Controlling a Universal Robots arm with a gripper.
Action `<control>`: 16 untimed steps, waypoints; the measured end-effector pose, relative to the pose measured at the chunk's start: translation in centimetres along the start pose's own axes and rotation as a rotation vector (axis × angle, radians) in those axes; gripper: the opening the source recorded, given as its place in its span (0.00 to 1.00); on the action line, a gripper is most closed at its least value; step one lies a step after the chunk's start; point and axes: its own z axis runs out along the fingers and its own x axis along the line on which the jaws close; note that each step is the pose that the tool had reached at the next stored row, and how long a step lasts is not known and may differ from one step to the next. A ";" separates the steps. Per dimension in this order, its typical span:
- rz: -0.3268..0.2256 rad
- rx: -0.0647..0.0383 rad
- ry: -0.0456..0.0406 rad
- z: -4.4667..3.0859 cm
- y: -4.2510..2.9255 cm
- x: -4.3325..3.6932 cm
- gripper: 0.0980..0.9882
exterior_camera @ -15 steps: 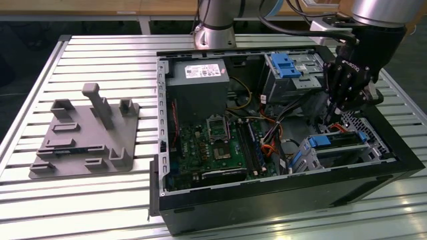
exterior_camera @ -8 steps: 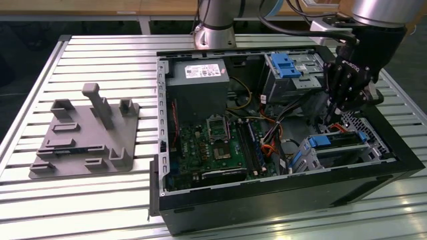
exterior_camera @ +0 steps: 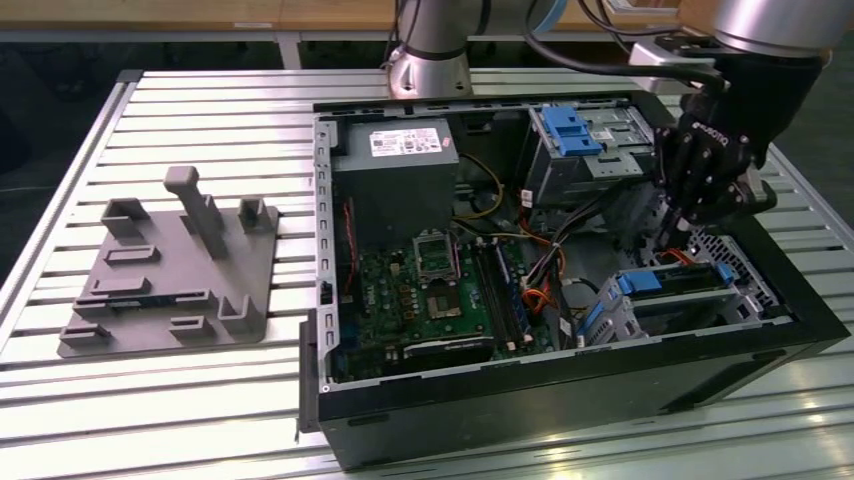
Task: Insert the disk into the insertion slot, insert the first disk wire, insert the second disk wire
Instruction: 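Insert the second disk wire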
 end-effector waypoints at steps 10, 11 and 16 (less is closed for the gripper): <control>0.000 0.000 0.0000 -0.26 -0.42 0.35 0.05; 0.000 0.000 0.0000 -0.25 -0.44 0.41 0.05; 0.000 0.000 0.0000 -0.12 -0.63 0.98 0.05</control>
